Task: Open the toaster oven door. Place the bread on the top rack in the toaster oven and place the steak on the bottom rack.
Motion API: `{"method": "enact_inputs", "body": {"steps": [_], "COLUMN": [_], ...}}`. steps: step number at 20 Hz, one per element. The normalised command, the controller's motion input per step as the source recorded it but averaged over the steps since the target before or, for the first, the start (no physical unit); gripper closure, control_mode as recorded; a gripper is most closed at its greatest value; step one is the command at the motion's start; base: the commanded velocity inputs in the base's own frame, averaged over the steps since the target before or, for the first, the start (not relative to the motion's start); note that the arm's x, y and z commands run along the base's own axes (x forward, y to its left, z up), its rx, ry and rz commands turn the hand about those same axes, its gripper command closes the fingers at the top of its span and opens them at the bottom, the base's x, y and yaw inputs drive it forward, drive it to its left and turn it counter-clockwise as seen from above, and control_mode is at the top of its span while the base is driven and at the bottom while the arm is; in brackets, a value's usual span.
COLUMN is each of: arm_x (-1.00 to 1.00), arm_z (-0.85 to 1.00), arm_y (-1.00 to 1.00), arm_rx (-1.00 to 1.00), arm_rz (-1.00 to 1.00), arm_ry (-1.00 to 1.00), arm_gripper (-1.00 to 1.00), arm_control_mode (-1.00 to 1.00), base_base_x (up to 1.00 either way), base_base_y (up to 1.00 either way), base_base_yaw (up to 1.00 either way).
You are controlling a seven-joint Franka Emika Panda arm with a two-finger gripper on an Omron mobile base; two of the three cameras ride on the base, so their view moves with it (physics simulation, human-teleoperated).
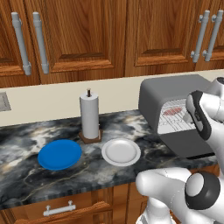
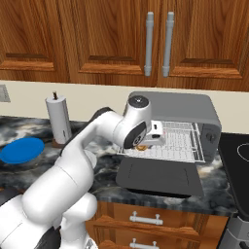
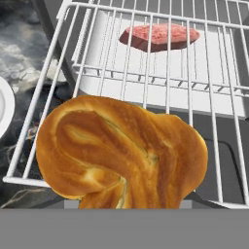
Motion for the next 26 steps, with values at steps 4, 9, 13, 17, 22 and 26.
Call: {"method": "enact_inputs", "body": {"steps": [4, 9, 13, 17, 22, 26], "arm_x": [0.01, 0.07, 0.06, 0.01, 0.00, 0.06], "arm_z": [-0.14, -0.11, -0.06, -0.06, -0.06, -0.04], "arm_y": [-0.04, -0.05, -0.05, -0.06, -0.07, -0.02], "arm_rx": [-0.02, -0.02, -0.01, 0.00, 0.00, 0.00], "arm_rz": [0.01, 0.03, 0.04, 0.05, 0.07, 0.04], "arm_ry": [0.00, 0.00, 0.00, 0.00, 0.00, 0.00], "arm_gripper": [1.00, 1.00, 1.00, 1.00, 1.00, 1.00], "arm_control_mode": [-1.00, -1.00, -1.00, -1.00, -1.00, -1.00], "base_base_x": [0.00, 0.00, 0.00, 0.00, 0.00, 0.00], "base_base_y": [0.00, 0.00, 0.00, 0.00, 0.00, 0.00], "base_base_yaw": [0.00, 0.00, 0.00, 0.00, 0.00, 0.00]}}
